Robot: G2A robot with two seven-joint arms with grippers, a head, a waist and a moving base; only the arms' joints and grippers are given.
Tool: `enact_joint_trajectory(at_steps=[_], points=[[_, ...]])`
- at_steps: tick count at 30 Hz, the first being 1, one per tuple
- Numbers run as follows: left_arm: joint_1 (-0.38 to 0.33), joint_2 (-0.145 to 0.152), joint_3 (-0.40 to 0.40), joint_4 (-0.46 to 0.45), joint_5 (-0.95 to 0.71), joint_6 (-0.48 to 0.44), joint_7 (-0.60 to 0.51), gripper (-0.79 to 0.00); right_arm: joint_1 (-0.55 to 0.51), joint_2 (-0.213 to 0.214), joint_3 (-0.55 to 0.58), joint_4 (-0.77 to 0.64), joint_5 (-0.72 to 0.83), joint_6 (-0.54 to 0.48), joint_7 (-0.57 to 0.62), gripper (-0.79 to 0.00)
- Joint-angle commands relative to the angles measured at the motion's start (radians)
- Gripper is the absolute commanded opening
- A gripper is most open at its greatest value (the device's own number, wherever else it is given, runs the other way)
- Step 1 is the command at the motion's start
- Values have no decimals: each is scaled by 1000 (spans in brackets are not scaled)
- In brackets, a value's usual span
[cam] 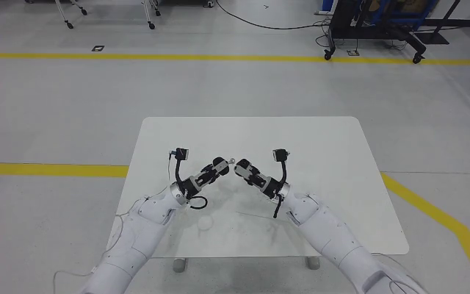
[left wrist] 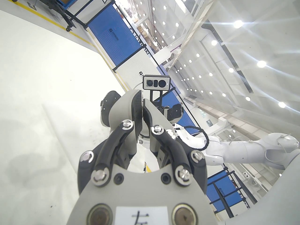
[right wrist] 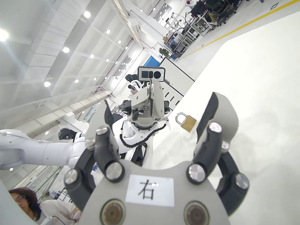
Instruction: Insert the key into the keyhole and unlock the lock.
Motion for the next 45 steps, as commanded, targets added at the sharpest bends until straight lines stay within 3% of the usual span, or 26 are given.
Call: enact_joint_trajectory(at_steps=[1, 4, 9, 16, 17, 18, 19, 20, 33, 35, 37, 39, 40, 42, 44, 45], points=[[9, 1, -2, -17, -8, 25, -2, -785, 0, 0, 0, 0, 0, 0, 0, 0], [13, 8, -15, -34, -1, 37, -36, -785, 0, 9, 19, -14, -23, 27, 29, 0], [13, 24, -30, -55, 10, 64, -150, -785, 1, 58, 78, -68, -169, 70, 229, 0], [0, 39, -22, -76, 46, 98, -291, -785, -104, 119, 172, -236, -68, 107, 470, 0], [0, 40, -21, -78, 48, 98, -298, -785, -117, 123, 181, -250, -26, 102, 490, -55], [1, 41, -19, -81, 48, 98, -305, -785, -126, 128, 187, -259, 8, 102, 516, -166], [0, 41, -16, -84, 51, 96, -315, -785, -129, 132, 191, -262, 22, 104, 545, -342], [0, 42, -12, -86, 55, 93, -323, -785, -130, 135, 194, -264, 36, 106, 563, -394], [1, 44, 33, -114, 123, 89, -335, -785, -118, 141, 165, -242, 58, 121, 608, -489], [-1, 44, 38, -114, 128, 91, -330, -785, -114, 140, 158, -235, 63, 119, 610, -529], [-2, 44, 41, -113, 130, 92, -325, -785, -110, 140, 153, -229, 69, 117, 611, -619], [-4, 44, 42, -111, 129, 91, -321, -785, -108, 140, 149, -223, 79, 112, 612, -767], [-5, 45, 42, -110, 128, 90, -320, -785, -106, 140, 148, -219, 83, 110, 612, -785], [-6, 46, 42, -110, 125, 87, -319, -785, -102, 140, 147, -213, 88, 110, 613, -767], [-6, 47, 42, -109, 123, 85, -318, -785, -99, 141, 145, -209, 94, 111, 613, -680], [-6, 48, 42, -109, 122, 85, -318, -785, -97, 141, 144, -207, 95, 111, 614, -594]])
